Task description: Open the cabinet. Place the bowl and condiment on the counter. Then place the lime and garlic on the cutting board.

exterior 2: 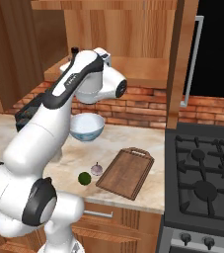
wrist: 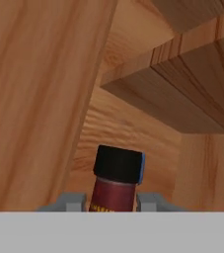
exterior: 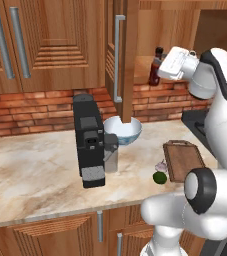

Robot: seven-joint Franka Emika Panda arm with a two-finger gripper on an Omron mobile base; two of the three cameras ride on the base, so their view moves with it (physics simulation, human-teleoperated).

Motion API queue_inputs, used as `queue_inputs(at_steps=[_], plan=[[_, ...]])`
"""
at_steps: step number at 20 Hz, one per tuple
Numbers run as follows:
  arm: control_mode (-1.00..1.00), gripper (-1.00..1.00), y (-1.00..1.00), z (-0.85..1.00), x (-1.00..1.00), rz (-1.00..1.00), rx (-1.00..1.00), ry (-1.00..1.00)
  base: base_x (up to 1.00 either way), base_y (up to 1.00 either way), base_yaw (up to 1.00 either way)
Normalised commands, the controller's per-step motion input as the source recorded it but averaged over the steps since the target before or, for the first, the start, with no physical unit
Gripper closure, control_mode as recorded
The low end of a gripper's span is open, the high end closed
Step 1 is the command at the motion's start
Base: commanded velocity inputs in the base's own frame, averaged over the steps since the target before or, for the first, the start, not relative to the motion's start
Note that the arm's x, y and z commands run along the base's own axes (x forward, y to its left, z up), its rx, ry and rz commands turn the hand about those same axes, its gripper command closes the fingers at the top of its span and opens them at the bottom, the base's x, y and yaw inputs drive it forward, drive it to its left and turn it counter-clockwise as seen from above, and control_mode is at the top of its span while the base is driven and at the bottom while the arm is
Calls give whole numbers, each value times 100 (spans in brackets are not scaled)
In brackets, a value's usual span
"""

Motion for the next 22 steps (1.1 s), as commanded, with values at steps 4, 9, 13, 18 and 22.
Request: queue_inputs(at_steps=[4,9,13,18,22], plan=[[-100,100,0,-34,-62,0,-2,0,0,0,0],[-100,100,0,-39,-62,0,0,-2,0,0,0],[-100,100,0,-43,-62,0,0,-1,0,0,0],[-100,100,2,-52,-60,-1,2,-1,0,0,0],[-100,100,8,-54,-26,-1,9,-2,0,0,0]])
